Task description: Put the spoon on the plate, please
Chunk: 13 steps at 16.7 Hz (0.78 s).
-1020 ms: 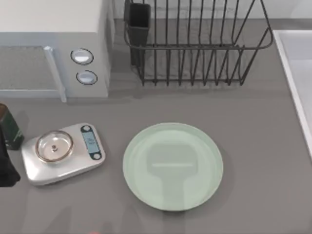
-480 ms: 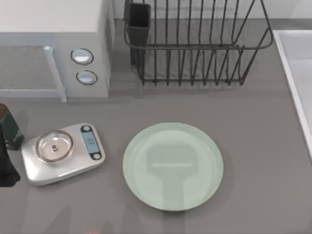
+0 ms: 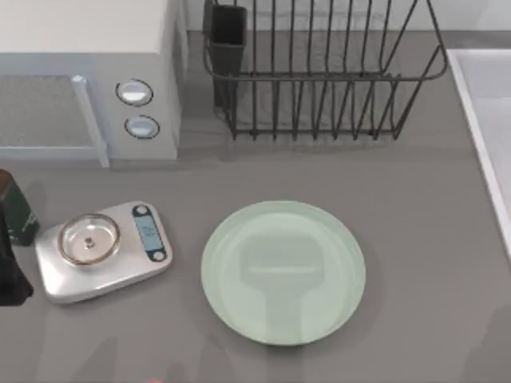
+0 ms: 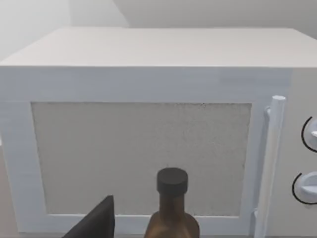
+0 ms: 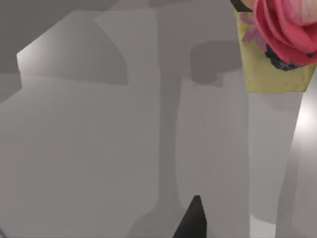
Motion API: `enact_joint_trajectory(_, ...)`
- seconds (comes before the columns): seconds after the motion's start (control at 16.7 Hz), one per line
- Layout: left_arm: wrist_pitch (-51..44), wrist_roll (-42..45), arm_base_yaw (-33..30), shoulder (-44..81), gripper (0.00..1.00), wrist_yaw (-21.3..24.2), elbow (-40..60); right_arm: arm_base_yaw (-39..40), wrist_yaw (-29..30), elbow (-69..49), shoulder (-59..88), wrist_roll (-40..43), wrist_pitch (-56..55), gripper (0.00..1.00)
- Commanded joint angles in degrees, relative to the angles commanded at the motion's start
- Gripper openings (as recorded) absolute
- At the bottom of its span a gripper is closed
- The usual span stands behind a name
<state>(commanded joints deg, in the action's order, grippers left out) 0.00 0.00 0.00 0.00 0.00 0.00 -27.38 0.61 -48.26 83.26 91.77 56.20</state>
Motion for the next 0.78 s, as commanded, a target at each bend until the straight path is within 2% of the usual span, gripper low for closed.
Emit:
enact_joint_trajectory(0.24, 0.0, 0.0, 0.0, 0.0, 1.00, 0.0, 0.0, -0.2, 0.0, -5.7, -4.0, -0.5, 8.9, 0.00)
enact_joint_trajectory(0.6, 0.0, 0.0, 0.0, 0.0, 1.00, 0.0, 0.0, -0.1, 0.0, -6.2, -4.3, -0.7, 9.6, 0.00)
enact_joint_trajectory(0.78, 0.0, 0.0, 0.0, 0.0, 1.00, 0.0, 0.0, 2.0, 0.0, -8.0, -2.8, 2.9, 9.7, 0.00)
